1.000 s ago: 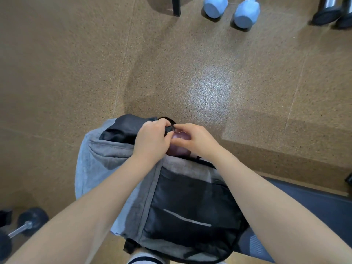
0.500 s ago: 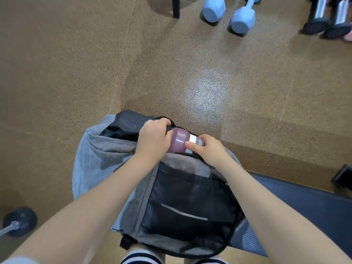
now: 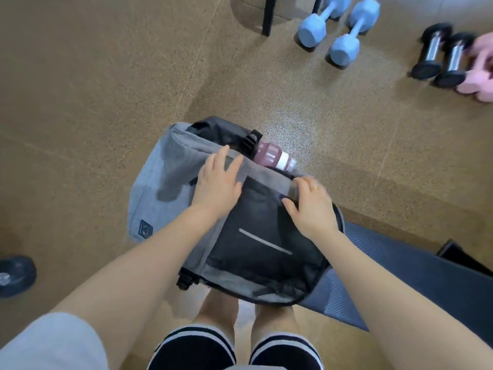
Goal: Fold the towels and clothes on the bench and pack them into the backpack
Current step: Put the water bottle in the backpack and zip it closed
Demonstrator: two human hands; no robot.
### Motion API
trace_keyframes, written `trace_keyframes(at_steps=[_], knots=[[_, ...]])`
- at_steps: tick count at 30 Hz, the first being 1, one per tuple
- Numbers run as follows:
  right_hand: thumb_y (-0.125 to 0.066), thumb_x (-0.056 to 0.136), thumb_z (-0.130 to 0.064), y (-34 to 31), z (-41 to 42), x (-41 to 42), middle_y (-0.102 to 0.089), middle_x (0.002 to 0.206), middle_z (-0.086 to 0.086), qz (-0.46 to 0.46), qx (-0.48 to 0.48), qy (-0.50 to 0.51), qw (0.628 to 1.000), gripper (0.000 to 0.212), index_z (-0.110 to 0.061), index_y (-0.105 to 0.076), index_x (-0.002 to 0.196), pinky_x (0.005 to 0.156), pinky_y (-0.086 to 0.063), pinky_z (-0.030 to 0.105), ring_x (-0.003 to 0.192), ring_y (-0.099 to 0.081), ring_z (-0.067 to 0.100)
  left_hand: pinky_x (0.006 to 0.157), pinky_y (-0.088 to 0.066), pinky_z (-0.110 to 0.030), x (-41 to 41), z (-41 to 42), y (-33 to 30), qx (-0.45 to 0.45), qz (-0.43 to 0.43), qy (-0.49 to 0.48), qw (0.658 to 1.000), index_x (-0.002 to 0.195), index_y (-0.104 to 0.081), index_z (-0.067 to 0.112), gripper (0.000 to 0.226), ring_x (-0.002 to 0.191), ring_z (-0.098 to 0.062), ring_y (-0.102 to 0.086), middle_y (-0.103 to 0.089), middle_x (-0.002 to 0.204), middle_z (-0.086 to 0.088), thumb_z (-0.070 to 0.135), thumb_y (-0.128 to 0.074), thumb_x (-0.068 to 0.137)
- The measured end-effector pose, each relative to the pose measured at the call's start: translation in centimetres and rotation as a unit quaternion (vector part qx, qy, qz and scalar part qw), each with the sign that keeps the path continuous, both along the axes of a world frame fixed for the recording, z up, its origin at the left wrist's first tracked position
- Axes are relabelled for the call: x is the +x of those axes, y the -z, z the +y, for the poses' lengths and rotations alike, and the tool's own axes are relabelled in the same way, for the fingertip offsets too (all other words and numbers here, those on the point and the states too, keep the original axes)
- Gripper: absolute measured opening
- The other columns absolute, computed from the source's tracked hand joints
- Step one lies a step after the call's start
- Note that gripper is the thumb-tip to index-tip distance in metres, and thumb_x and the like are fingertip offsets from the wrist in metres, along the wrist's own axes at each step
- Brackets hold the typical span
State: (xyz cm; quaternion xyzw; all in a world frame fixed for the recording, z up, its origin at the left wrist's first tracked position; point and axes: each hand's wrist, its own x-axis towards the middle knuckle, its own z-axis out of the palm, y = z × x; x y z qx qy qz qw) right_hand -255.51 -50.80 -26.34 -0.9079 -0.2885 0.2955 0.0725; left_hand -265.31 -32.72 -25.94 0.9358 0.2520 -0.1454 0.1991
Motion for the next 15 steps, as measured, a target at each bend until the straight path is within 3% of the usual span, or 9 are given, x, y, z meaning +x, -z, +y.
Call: trace_keyframes(at_steps=[3,5,7,12,15], knots=[[-0.051,0.092,-0.037,-2.1,-0.4,-2.6,-0.037,0.145,0.006,0.048,0.014,-0.113,0.992,0.048,-0.012,-0.044,0.133,0.107,-0.03,0.039,0.131,-0.035,0.026,0.102,-0.029,-0.041,-5.6,-0.9,-0.7,-0.065,0.029,-0.093,0.993,0.118,-0.057,0.006,0.03,0.131,-0.033,-0.029,-0.037,0.142,-0.013,0.016,-0.048,0.092],[-0.051,0.092,-0.041,-3.1,-0.2,-4.9,-0.036,0.146,0.004,0.074,0.017,-0.196,0.978,0.049,-0.013,-0.047,0.132,0.108,-0.028,0.036,0.133,-0.034,0.024,0.093,-0.036,-0.04,-9.3,-2.0,-0.6,-0.111,0.02,-0.162,0.98,0.101,-0.063,0.003,0.022,0.116,-0.033,-0.045,-0.055,0.121,-0.011,0.013,-0.046,0.091],[-0.051,0.092,-0.042,-3.7,-0.1,-7.3,-0.035,0.147,0.002,0.087,0.019,-0.269,0.959,0.048,-0.015,-0.048,0.131,0.106,-0.03,0.033,0.133,-0.035,0.022,0.085,-0.043,-0.04,-12.8,-3.8,-0.4,-0.14,-0.003,-0.239,0.961,0.092,-0.063,0.004,0.019,0.101,-0.032,-0.054,-0.06,0.103,-0.011,0.01,-0.046,0.09],[-0.049,0.094,-0.034,-3.1,-1.3,-13.4,-0.036,0.145,0.002,0.092,-0.005,-0.393,0.915,0.039,-0.015,-0.05,0.128,0.103,-0.036,0.037,0.129,-0.038,0.025,0.073,-0.038,-0.026,-20.5,-10.6,0.0,-0.17,-0.024,-0.426,0.888,0.101,-0.064,0.009,0.021,0.09,-0.021,-0.056,-0.058,0.111,-0.008,0.014,-0.045,0.094],[-0.049,0.094,-0.026,-1.8,-2.2,-17.0,-0.049,0.13,0.005,0.069,0.0,-0.404,0.912,0.028,-0.013,-0.057,0.117,0.09,-0.047,0.04,0.113,-0.051,0.028,0.073,-0.034,-0.023,-23.4,-14.3,0.8,-0.209,-0.024,-0.513,0.832,0.113,-0.06,0.012,0.027,0.094,-0.014,-0.052,-0.058,0.118,-0.005,0.02,-0.04,0.097]])
